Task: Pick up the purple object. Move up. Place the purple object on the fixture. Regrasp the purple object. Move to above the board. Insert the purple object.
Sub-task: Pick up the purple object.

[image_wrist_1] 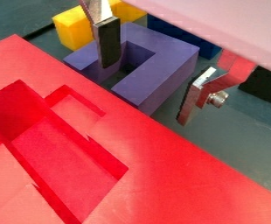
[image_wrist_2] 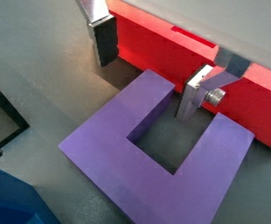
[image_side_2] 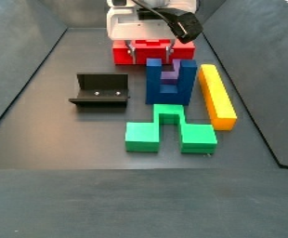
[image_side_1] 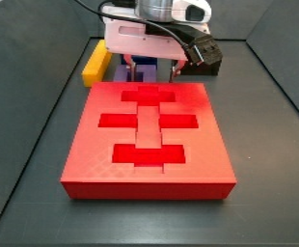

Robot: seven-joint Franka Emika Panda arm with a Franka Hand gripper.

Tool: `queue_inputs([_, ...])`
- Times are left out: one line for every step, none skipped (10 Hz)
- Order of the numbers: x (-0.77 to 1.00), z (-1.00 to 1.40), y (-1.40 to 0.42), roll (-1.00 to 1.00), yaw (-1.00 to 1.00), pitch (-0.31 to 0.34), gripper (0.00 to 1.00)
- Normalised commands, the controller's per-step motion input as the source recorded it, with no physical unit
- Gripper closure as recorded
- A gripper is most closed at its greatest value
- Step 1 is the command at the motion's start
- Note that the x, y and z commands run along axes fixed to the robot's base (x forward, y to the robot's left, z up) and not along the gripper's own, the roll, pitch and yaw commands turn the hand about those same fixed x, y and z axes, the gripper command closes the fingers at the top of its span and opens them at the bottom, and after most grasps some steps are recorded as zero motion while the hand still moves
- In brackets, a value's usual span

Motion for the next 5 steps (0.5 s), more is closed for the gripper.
queue_inputs([0.00, -0.24, 0.00, 0.00, 0.09, -0.007, 0.00])
queue_inputs([-0.01, -0.21, -0.03, 0.00, 0.05, -0.010, 0.00])
queue_inputs([-0.03, -0.16, -0.04, 0.00, 0.03, -0.007, 0.00])
queue_inputs([0.00, -0.09, -0.07, 0.00, 0.03, 0.000, 0.00])
queue_inputs([-0.04, -0.06, -0.15, 0.04, 0.04, -0.003, 0.00])
